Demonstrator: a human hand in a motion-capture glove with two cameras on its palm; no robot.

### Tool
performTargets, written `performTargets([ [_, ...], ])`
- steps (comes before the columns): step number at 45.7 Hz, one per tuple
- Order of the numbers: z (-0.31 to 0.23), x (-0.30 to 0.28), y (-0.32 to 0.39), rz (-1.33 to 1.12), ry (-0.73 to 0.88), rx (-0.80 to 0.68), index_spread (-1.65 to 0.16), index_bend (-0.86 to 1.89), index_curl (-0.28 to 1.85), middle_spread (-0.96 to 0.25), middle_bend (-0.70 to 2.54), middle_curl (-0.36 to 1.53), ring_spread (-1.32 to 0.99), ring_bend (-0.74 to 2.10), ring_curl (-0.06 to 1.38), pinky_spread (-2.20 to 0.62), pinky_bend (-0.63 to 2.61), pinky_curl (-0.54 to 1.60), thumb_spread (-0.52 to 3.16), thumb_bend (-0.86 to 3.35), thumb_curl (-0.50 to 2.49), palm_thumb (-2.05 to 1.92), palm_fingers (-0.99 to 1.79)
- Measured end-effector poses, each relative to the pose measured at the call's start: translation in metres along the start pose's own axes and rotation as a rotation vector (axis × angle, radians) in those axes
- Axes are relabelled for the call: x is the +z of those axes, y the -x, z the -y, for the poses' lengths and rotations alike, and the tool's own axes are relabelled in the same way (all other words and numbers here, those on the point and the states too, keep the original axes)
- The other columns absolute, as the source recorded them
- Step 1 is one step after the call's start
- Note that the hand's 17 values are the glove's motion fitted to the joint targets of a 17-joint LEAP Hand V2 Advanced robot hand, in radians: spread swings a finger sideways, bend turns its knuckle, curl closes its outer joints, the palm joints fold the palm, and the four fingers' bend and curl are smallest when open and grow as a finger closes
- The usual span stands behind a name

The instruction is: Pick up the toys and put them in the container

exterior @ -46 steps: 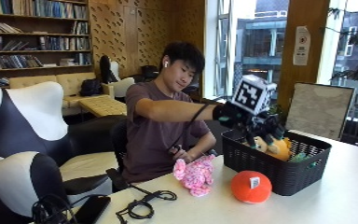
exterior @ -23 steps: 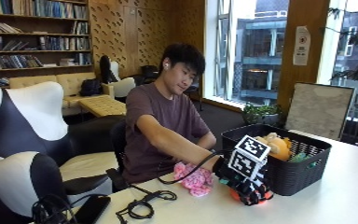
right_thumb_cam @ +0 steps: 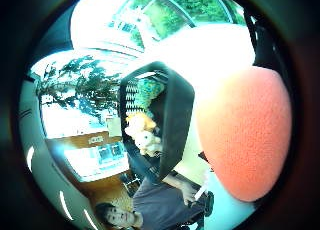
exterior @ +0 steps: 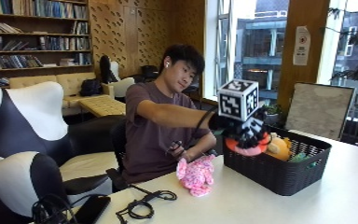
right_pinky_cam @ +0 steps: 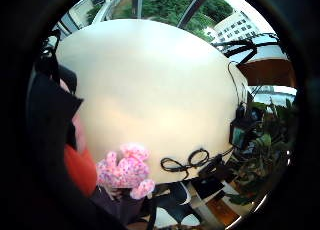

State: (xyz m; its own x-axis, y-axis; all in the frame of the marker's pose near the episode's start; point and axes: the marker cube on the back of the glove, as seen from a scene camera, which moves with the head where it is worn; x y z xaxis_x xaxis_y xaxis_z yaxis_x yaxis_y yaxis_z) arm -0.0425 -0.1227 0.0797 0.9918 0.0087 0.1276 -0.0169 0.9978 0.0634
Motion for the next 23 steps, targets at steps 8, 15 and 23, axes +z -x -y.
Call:
performTargets([
  [8,-0.023,-0.081,0.061,-0.043,-0.101,-0.082,-0.46,0.67,0.34,-0.41,0.92,0.63,-0.47,1.2,0.71,-0.36,1.19,0.5,0.53,0.14,0.85,0.74,0.86],
  [15,-0.038,-0.113,0.126,-0.087,-0.152,-0.155,-0.48,0.76,0.41,-0.44,0.98,0.71,-0.5,1.25,0.75,-0.36,1.23,0.53,0.43,0.14,0.9,0.76,0.8],
  [23,-0.045,-0.101,0.195,-0.101,-0.123,-0.25,-0.49,0.83,0.49,-0.46,1.02,0.79,-0.51,1.3,0.78,-0.36,1.28,0.56,0.34,0.13,0.95,0.77,0.73],
])
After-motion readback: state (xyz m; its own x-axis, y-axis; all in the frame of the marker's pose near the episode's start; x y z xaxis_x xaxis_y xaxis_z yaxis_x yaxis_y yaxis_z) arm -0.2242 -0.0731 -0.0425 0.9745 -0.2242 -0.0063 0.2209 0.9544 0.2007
